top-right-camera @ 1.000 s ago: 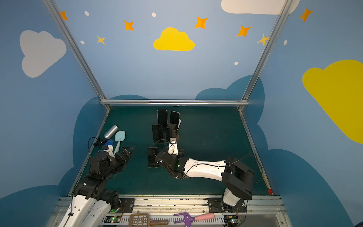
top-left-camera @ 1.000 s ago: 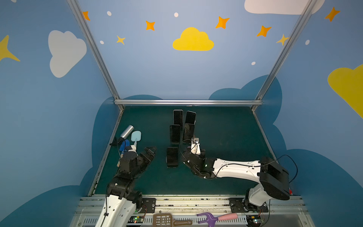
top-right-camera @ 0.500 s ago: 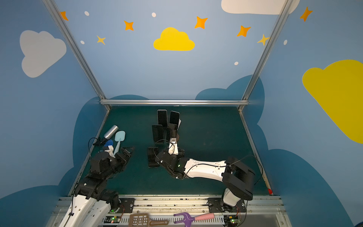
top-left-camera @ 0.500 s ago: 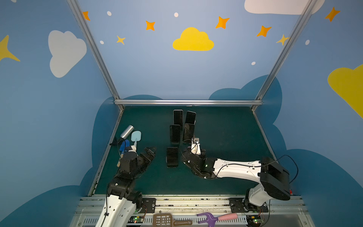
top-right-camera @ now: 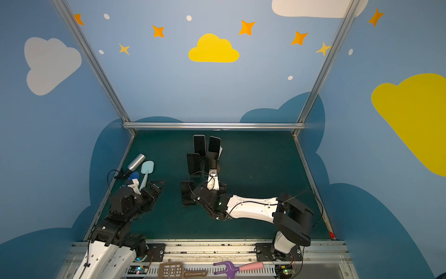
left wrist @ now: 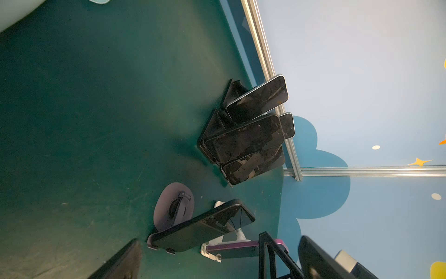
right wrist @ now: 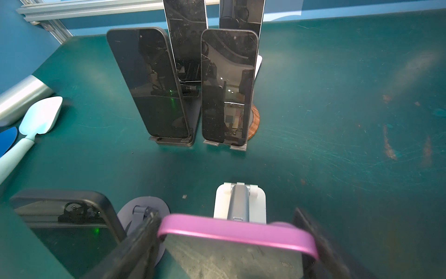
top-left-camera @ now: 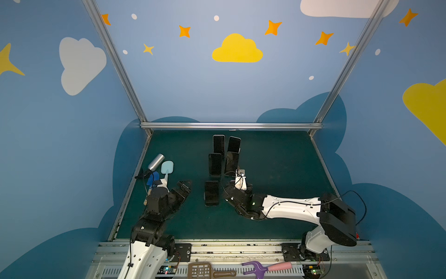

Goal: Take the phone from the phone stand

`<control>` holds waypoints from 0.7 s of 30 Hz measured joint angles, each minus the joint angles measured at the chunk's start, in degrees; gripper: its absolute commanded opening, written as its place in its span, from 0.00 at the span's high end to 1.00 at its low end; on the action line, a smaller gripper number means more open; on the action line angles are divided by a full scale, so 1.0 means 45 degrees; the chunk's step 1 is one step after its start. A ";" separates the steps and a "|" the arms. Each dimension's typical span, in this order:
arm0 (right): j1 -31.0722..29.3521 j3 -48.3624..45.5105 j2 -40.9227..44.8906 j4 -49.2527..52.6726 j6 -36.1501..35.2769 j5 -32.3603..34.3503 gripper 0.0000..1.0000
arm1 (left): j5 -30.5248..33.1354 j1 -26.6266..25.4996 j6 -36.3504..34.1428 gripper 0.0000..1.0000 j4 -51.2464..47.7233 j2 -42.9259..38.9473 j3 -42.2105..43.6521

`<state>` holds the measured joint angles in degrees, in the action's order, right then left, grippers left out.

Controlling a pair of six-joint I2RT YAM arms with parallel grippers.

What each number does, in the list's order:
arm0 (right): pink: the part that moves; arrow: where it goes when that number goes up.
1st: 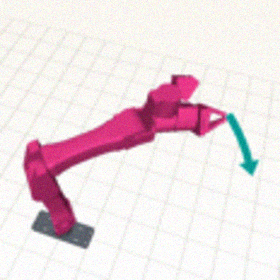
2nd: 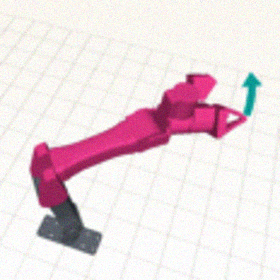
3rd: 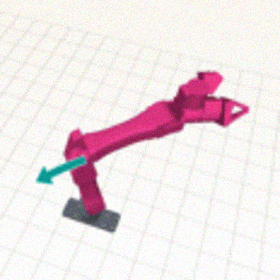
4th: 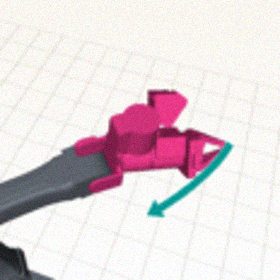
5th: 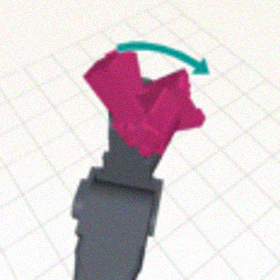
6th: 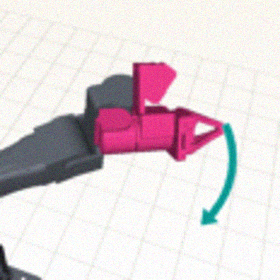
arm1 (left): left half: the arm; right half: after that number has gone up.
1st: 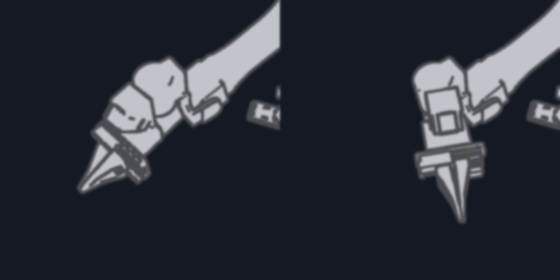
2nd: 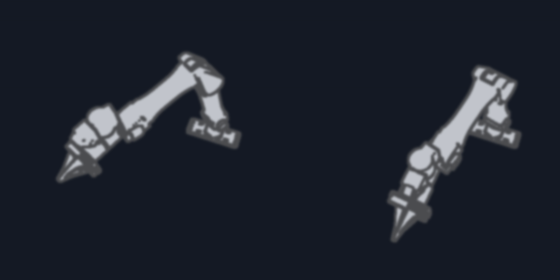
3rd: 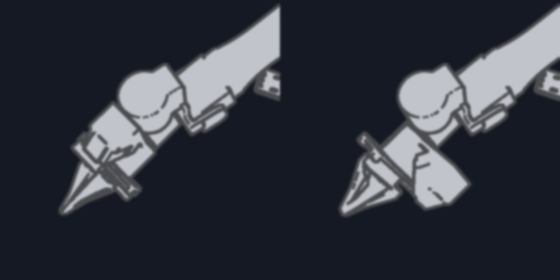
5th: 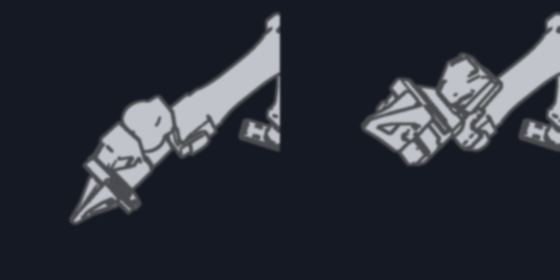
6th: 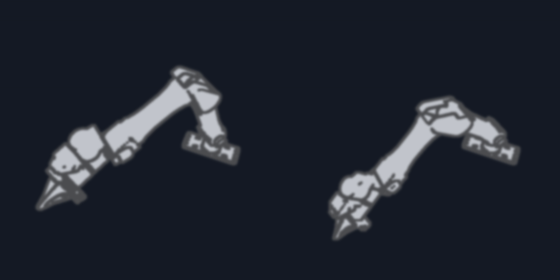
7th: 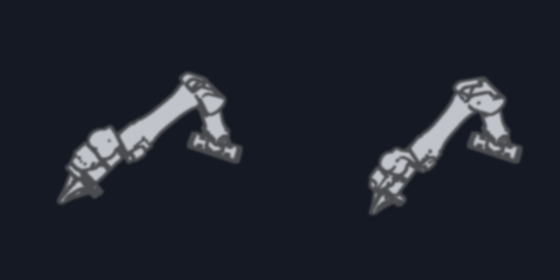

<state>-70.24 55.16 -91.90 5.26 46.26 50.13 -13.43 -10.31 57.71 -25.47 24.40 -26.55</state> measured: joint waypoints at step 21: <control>0.0481 0.0034 -0.0685 0.0005 0.0306 -0.0058 0.17 | 0.0010 0.0000 0.0000 0.00 0.0097 -0.0010 0.0049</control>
<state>-68.07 55.31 -94.98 5.28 47.64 49.87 -13.39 -10.31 57.71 -25.04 24.36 -26.33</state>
